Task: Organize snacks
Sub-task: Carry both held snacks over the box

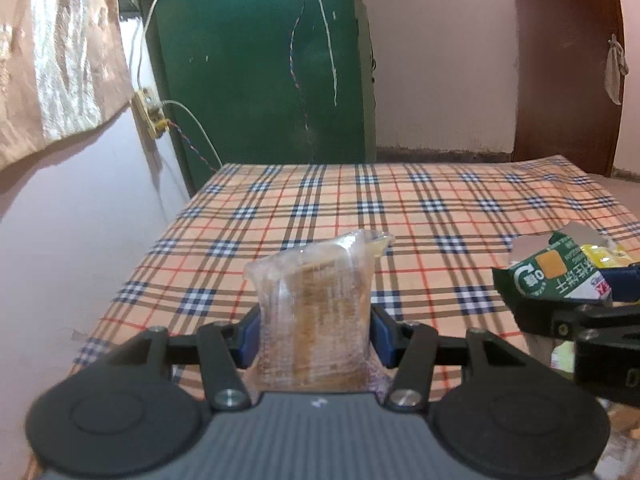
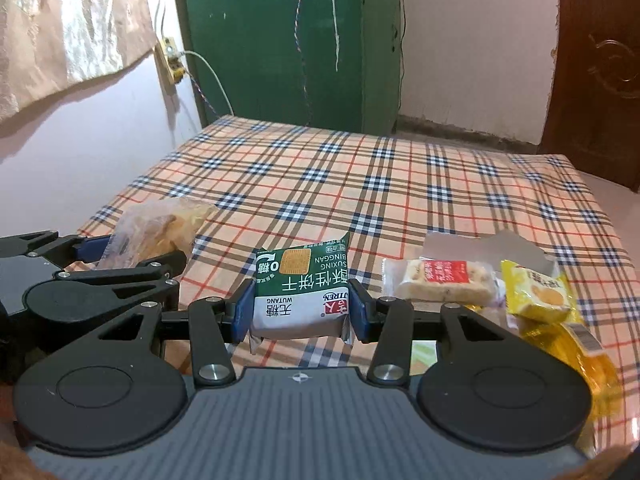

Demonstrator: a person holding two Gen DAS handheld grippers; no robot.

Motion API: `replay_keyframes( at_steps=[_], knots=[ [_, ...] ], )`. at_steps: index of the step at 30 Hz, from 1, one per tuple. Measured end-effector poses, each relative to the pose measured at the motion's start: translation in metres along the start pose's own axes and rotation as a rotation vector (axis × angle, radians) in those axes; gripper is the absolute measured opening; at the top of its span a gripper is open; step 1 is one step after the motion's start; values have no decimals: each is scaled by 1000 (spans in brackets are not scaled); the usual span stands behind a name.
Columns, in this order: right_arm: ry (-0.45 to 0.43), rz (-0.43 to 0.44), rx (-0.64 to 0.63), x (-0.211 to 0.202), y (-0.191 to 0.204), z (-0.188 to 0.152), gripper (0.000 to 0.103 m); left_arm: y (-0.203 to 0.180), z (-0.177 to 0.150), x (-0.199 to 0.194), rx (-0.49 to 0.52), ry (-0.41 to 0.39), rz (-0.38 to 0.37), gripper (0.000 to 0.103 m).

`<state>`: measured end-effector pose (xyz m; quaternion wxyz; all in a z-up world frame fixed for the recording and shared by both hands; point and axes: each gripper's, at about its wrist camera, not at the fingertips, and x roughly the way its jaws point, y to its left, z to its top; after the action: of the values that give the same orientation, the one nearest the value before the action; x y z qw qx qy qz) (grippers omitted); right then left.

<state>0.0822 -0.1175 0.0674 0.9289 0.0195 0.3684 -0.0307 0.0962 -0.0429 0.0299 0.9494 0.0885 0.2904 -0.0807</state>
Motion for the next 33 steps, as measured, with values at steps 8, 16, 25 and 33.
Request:
replay_keyframes(
  at_steps=[8,16,25,33],
  knots=[
    [-46,-23,3,-55,-1,-16,56,-19,-4,-48,-3,-35,-21,53],
    [-81,-77,43,-101,-28,-38,56,-49,-14,-79,9,-45,-83,53],
    [-117,-162,97,-147,-65,-61,56,-91,-19,-99,51,-61,-168,53],
    [-118,-242,171,-171,-116,-85,56,-121,-20,-106,92,-72,-231,53]
  ],
)
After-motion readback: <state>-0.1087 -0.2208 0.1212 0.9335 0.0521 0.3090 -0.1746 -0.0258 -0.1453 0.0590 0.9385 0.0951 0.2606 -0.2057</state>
